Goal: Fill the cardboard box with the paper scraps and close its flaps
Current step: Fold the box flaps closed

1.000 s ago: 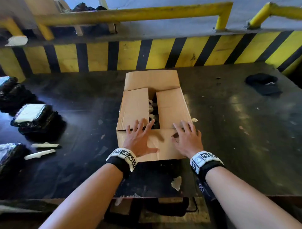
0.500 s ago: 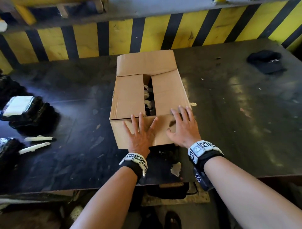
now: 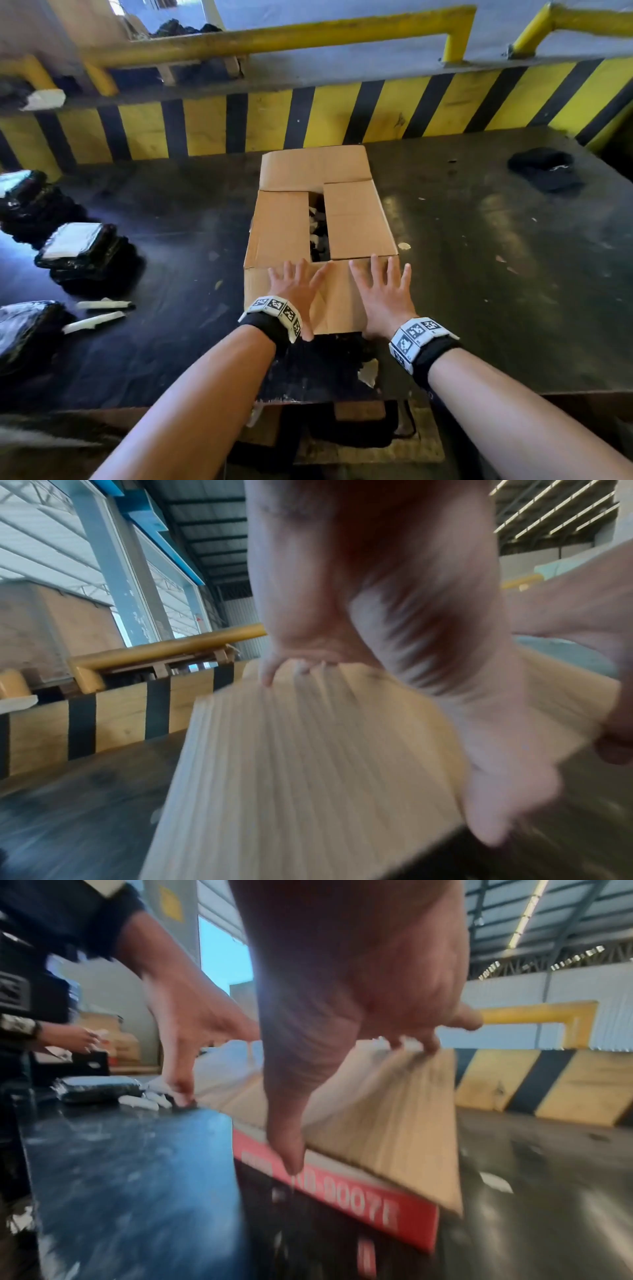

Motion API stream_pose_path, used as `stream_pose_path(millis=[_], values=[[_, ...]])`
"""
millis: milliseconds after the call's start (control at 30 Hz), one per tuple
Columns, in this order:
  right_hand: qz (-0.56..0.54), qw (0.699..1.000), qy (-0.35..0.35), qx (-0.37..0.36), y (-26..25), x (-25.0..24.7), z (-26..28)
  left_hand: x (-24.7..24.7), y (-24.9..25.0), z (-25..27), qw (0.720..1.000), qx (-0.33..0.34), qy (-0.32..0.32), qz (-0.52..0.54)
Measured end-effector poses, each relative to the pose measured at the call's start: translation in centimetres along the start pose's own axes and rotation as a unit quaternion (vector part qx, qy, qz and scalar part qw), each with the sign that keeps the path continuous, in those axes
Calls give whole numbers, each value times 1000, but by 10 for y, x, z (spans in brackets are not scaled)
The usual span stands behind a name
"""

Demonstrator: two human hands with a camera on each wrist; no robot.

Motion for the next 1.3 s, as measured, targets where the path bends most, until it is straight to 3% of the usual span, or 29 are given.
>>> stream_pose_path(millis=[133, 233, 367, 533, 633, 733, 867, 1133, 1300], values=[[0, 994, -100, -40, 6, -39, 10, -34, -7, 22, 993, 27, -104, 48], [-9, 990, -120, -76, 11, -79, 18, -68, -16, 42, 983, 66, -136, 106], [-90, 988, -93, -82, 23, -134, 21, -112, -49, 47, 984, 62, -82, 146], [-133, 985, 90, -55, 40, -192, 9, -160, -95, 41, 960, 40, 78, 265], [-131, 977, 163, -50, 39, -198, -12, -170, -107, 30, 953, -5, 186, 238], [-126, 974, 181, -49, 35, -186, -45, -159, -115, 5, 942, -49, 241, 230], [-88, 989, 116, -22, 34, -160, -92, -131, -120, -45, 950, -92, 217, 204], [-165, 984, -70, -7, 42, -121, -154, -100, -139, -142, 970, 13, 41, 238], [-195, 974, -116, 10, 42, -102, -170, -119, -193, -181, 967, -17, 48, 248]])
Point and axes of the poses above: each hand's wrist, its own z-axis away from the middle knuckle, its own x-axis out of the palm, y = z × x, the point moved 6 cm from there along -z, towards the middle knuckle, and after that the axes turned 11 degrees about -y, right-handed, at the moved point
